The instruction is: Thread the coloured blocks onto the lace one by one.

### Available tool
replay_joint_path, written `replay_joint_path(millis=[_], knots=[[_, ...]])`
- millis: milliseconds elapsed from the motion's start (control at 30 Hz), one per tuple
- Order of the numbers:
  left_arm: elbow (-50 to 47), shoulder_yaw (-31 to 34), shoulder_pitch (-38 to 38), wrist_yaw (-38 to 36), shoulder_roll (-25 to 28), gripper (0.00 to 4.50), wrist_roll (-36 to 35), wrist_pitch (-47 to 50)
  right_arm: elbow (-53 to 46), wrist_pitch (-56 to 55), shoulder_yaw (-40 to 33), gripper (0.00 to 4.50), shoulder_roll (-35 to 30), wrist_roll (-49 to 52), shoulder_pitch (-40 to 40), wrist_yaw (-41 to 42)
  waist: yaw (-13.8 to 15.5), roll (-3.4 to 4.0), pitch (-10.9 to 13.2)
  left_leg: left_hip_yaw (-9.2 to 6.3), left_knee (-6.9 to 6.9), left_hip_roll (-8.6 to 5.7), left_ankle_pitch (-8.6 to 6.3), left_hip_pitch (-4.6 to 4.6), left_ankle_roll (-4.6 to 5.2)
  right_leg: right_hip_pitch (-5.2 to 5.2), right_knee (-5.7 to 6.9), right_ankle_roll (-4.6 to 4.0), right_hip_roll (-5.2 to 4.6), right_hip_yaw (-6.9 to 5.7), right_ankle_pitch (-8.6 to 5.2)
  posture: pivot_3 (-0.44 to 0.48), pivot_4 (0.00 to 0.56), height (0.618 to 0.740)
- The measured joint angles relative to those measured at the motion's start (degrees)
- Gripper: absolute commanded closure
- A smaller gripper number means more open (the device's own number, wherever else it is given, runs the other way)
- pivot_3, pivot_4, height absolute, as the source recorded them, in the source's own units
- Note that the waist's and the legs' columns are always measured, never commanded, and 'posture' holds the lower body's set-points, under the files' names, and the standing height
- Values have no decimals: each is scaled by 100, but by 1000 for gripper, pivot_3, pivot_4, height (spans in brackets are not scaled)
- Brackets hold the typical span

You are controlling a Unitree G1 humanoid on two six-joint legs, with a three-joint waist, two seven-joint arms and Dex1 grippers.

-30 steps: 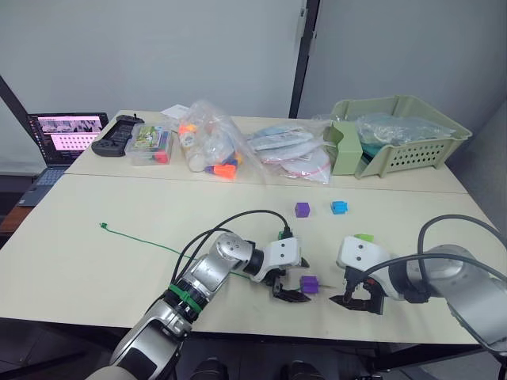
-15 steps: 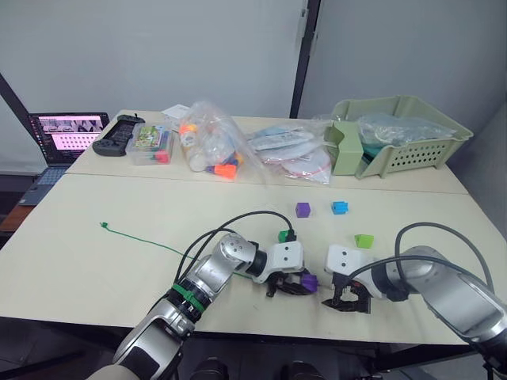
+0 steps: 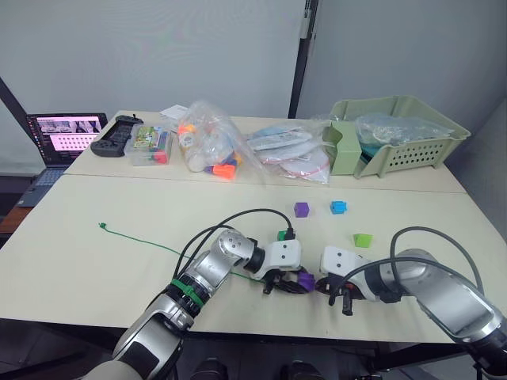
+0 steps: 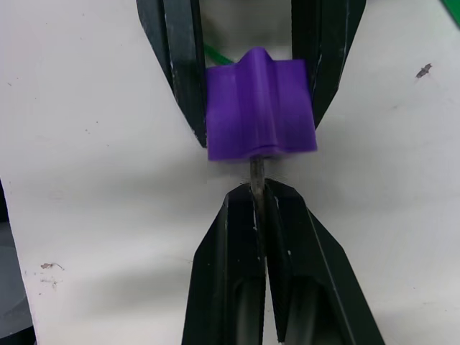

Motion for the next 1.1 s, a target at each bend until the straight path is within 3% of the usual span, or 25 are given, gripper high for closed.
replay_joint_path(millis=[500, 733, 1100], knots=[[-3, 1217, 410, -929, 2050, 3134, -658, -248, 569, -280, 80, 4500, -252, -16, -344, 581, -24, -1, 2, 3, -2, 8, 0, 0, 0, -7, 2, -1, 0, -2, 0, 0, 150, 732], [1536, 1968, 182, -1508, 3340, 3134, -728, -1125, 909, -471, 303, 4500, -15, -164, -718, 771, -93, 1, 3, 9, -10, 12, 0, -2, 0, -18, 4, -6, 2, -5, -2, 0, 150, 732], [3845, 2473, -96, -1545, 3957, 3134, -548, -2148, 1126, -612, 516, 4500, 359, -298, -1067, 925, -80, -2, 3, 26, 4, 13, 0, -49, 0, -98, 64, -8, -6, -7, -1, 0, 150, 732]])
